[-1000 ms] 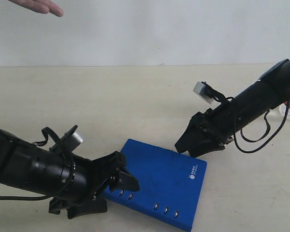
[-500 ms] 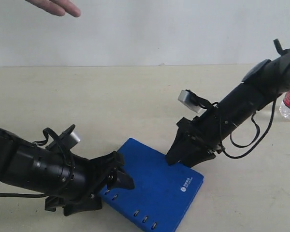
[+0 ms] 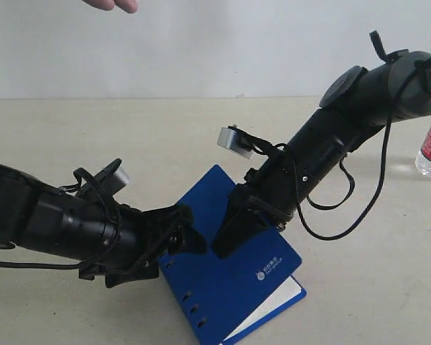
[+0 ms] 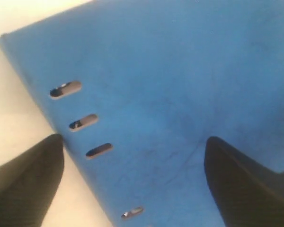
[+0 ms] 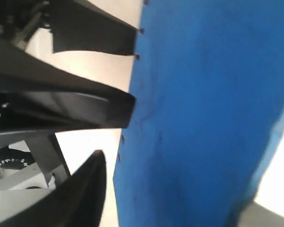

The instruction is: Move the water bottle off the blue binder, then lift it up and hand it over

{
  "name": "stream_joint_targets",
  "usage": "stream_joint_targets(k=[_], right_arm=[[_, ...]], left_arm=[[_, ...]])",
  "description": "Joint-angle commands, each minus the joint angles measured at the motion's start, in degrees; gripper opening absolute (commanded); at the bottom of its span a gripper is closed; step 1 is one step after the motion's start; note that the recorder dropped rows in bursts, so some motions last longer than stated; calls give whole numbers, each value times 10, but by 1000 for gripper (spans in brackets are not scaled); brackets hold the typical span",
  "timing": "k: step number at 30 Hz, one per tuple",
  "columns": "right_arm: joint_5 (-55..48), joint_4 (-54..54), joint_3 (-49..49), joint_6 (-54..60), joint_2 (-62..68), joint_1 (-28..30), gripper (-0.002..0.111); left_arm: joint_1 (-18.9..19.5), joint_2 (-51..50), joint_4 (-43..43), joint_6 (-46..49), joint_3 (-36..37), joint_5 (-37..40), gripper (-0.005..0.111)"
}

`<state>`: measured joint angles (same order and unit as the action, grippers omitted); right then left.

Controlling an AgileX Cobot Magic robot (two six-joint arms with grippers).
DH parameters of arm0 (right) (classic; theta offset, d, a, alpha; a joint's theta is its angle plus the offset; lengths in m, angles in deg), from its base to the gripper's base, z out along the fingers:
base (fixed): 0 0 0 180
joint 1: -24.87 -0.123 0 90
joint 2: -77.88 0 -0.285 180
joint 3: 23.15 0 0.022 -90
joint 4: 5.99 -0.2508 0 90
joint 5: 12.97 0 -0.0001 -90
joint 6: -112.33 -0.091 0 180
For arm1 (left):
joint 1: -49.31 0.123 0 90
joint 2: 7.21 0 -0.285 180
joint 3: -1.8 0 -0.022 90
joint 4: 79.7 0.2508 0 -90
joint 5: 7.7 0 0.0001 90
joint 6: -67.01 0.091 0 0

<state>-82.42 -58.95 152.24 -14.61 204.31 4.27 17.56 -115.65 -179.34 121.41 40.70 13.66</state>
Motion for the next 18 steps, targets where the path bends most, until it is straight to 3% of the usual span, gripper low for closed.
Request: stream_joint_targets(k=[1,3,4,10,15,18], right_arm=[[-5,-11,1,39,-8,0,21],[0,1,1,43,-8,0,1],[6,4,1,43,-8,0,0],[29,86,1,61,-8,17,0],[-5,-19,-2,110,-16,71,0],[-5,2,-2,113,-37,80,0]], left_arm=[[-1,2,-3,8,-3,-7,76],[-1,2,-3,8,-3,-32,76],[-1,2,-3,8,-3,-46,76],[6,3,-3,4,-3,-104,76],[12,3,-3,39,-6,-77,76],[12,3,-3,74,-17,-74,76]])
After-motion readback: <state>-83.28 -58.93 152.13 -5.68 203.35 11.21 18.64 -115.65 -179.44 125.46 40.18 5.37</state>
